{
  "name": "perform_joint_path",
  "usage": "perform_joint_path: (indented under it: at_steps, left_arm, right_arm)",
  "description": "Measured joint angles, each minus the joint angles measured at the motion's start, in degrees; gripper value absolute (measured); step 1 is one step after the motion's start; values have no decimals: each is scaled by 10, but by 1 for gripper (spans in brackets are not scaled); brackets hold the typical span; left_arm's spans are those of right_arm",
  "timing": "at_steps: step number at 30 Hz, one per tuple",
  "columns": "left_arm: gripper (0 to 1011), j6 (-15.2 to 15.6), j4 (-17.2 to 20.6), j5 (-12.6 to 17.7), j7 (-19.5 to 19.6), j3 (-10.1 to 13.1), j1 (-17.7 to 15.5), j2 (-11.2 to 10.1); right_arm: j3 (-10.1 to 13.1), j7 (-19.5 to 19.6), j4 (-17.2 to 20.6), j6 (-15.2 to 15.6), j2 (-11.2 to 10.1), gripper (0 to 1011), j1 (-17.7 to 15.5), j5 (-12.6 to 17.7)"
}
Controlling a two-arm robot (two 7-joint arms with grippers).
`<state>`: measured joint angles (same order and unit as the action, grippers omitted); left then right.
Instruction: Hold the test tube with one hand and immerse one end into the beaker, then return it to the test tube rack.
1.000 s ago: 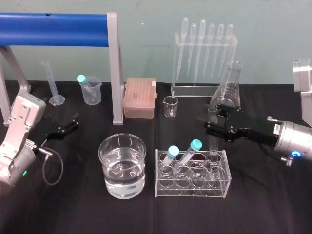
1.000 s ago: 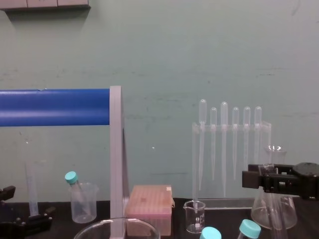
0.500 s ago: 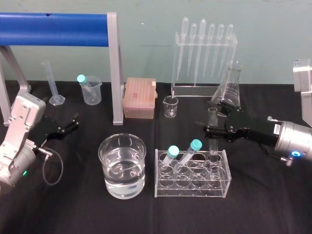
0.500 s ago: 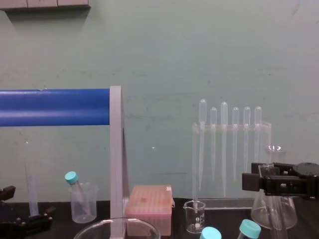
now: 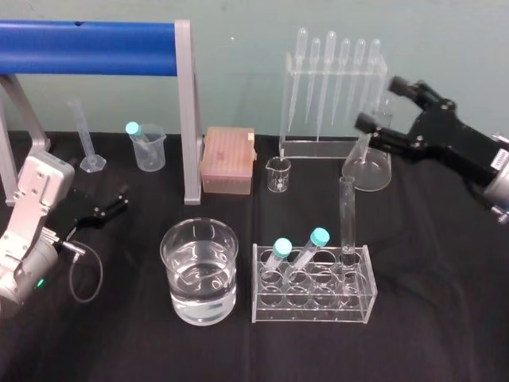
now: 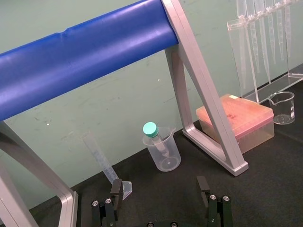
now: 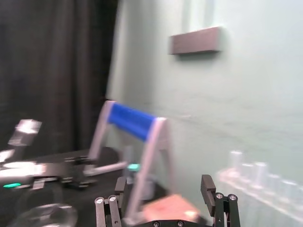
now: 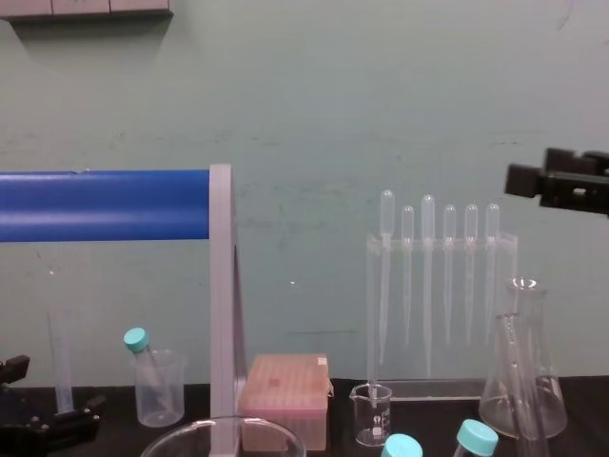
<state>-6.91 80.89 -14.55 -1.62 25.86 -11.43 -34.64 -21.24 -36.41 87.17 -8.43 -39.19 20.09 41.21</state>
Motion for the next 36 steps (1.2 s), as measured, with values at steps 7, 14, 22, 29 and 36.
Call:
perform_joint_path:
  at_steps: [7, 14, 22, 29, 36]
  left_arm:
    - [1000, 0, 0, 0, 0, 0, 0, 0]
    - [1000, 0, 0, 0, 0, 0, 0, 0]
    - [1000, 0, 0, 0, 0, 0, 0, 0]
    - [1000, 0, 0, 0, 0, 0, 0, 0]
    - [1000, 0, 0, 0, 0, 0, 0, 0]
  right_arm:
    - [16, 109, 7, 58, 8, 1002, -31, -29]
    - [-10, 107, -81, 101, 50, 1002, -8, -38]
    - [-25, 90, -131, 121, 77, 1002, 12, -52]
    - [-25, 83, -136, 125, 81, 1002, 14, -53]
    - [-25, 84, -135, 125, 80, 1002, 14, -53]
